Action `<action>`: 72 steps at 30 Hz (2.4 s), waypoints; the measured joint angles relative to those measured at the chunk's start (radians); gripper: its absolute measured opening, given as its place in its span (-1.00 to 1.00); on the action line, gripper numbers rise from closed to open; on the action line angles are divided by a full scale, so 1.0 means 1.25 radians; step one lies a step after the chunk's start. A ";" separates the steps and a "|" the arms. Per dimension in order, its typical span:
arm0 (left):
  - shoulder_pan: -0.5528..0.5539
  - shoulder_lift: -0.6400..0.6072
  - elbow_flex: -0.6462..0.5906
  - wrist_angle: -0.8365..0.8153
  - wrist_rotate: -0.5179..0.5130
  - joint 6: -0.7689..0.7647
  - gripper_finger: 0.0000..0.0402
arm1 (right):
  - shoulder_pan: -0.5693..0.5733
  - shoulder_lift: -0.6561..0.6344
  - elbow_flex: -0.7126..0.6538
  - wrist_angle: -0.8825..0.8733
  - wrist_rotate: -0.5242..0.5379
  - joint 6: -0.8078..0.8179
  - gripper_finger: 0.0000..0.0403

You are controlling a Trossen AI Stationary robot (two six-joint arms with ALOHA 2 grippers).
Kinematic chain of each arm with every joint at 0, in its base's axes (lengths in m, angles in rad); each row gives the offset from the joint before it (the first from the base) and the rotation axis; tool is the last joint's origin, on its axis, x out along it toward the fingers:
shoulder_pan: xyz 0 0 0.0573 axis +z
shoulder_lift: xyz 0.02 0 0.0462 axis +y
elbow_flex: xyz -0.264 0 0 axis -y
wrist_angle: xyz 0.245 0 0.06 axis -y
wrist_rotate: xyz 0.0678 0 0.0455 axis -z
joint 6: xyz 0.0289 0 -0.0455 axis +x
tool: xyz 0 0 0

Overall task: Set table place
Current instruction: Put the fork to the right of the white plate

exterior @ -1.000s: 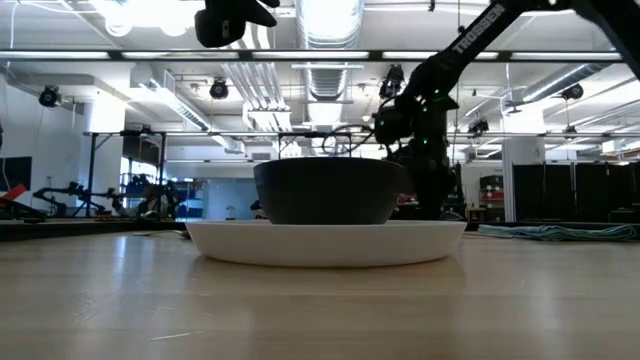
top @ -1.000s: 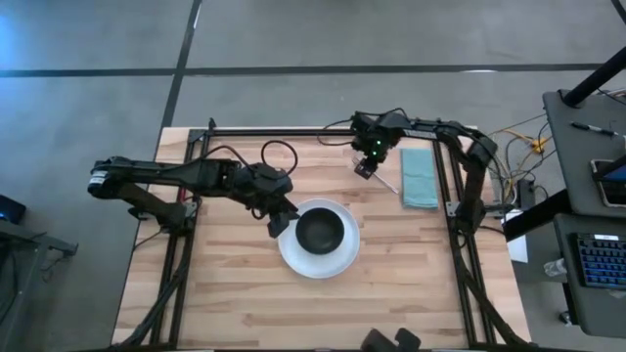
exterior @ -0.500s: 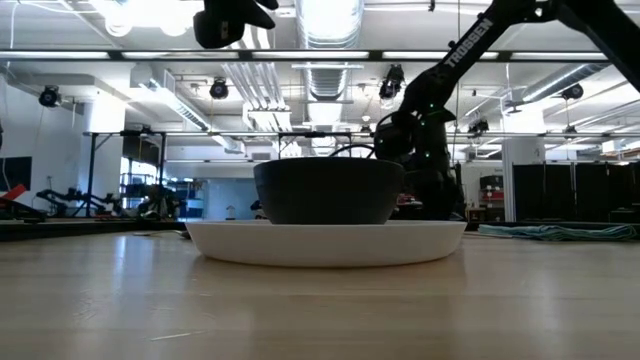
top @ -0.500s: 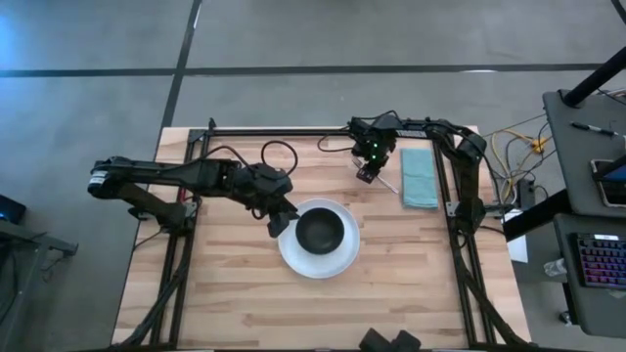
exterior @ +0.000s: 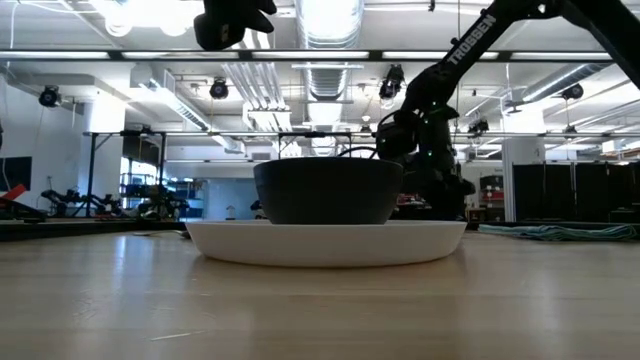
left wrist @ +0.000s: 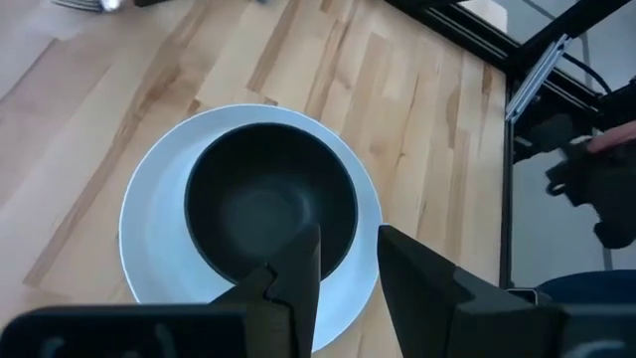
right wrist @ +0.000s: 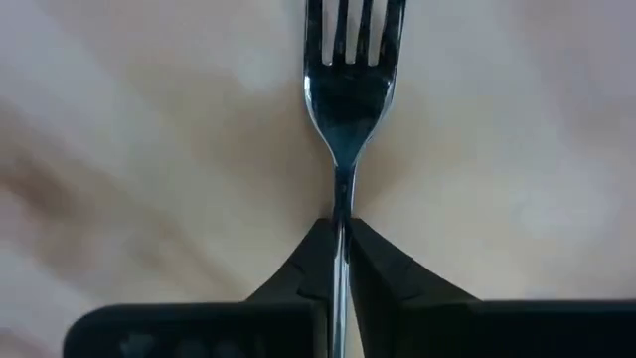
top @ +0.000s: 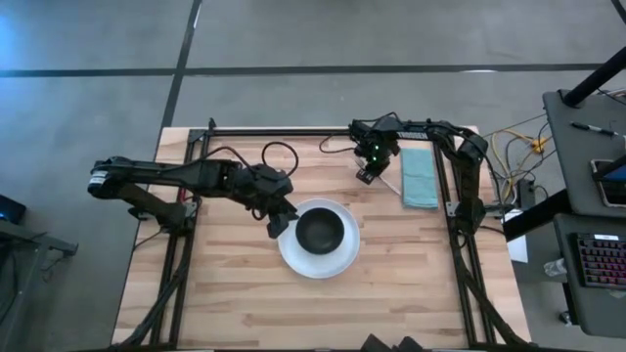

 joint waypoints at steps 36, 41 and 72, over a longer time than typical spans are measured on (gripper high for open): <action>0.036 -0.086 -0.006 -0.135 -0.015 0.159 -0.56 | 0.555 -0.317 -0.440 0.438 0.085 1.255 -0.94; 0.036 -0.097 -0.021 -0.133 -0.015 0.158 -0.56 | 0.555 -0.310 -0.438 0.443 0.088 1.254 -0.93; 0.041 -0.112 -0.059 -0.063 -0.007 0.123 -0.56 | 0.558 -0.575 -0.409 0.427 0.234 0.974 -0.27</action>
